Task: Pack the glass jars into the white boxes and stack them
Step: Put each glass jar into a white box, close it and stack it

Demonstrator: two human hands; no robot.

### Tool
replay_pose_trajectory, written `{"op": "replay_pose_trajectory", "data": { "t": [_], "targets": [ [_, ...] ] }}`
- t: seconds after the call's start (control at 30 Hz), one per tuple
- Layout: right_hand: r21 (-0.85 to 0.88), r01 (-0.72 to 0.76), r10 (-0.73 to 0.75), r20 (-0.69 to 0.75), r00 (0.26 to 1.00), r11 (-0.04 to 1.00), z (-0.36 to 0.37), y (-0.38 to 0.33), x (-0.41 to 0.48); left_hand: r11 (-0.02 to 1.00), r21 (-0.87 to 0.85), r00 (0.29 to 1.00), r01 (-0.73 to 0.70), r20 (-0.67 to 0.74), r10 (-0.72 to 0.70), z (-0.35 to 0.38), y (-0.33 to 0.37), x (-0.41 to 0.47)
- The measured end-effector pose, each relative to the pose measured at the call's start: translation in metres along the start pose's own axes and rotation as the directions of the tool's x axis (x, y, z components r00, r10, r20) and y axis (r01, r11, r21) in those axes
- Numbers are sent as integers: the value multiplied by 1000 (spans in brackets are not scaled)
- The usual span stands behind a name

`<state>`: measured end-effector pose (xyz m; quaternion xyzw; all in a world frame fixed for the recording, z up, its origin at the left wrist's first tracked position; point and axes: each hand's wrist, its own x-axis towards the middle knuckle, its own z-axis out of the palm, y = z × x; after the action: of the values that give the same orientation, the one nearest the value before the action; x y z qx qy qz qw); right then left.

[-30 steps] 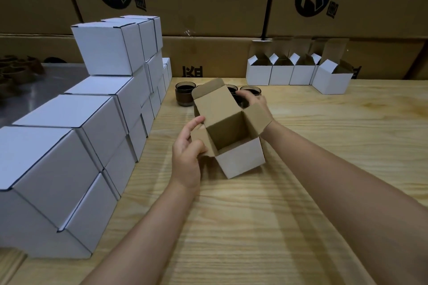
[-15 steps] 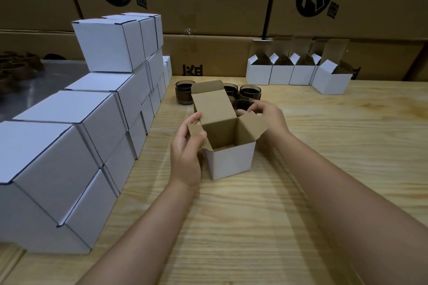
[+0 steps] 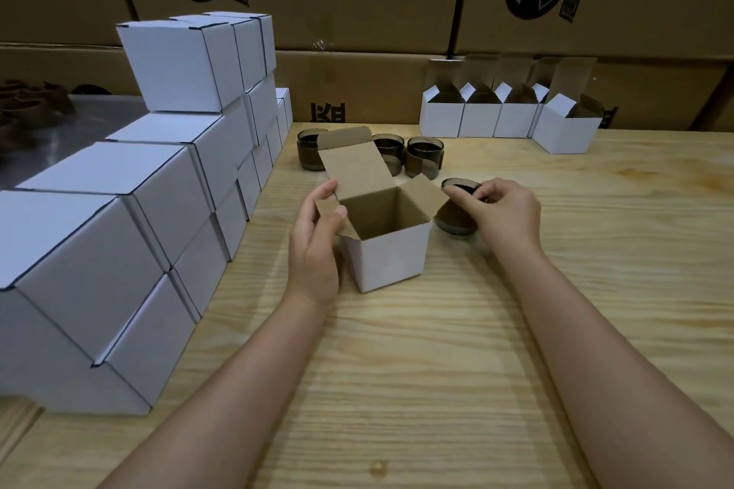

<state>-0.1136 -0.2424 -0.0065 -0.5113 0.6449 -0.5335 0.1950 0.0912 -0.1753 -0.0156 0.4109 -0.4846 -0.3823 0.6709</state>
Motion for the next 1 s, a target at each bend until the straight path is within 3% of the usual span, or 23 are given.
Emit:
{"op": "replay_pose_trajectory", "data": {
  "t": [0.13,0.33,0.47,0.63,0.87,1.0],
  "targets": [
    [95,-70,72,-22,997,993,-13,-22,5,999,-13,998,48,39,-47,0,0,0],
    [141,146,-146,-15,989,979,-31,-80,-5,998,0,996,59,60,-59,1,2,-2],
    [116,235,-248,117,962,965,-17,-104,-32,998,24,996,63,66,-64,1,3,-3],
    [-58,296,-265,302,916,954,7,-101,-51,997,31,996,66,57,-68,2,4,-3],
    [-287,437,-302,412,860,853,18,-88,-52,997,2,995,80,57,-80,2,5,-3],
    [-437,437,-242,434,868,786,22,-82,-51,998,6,996,65,63,-66,2,4,-3]
  ]
}}
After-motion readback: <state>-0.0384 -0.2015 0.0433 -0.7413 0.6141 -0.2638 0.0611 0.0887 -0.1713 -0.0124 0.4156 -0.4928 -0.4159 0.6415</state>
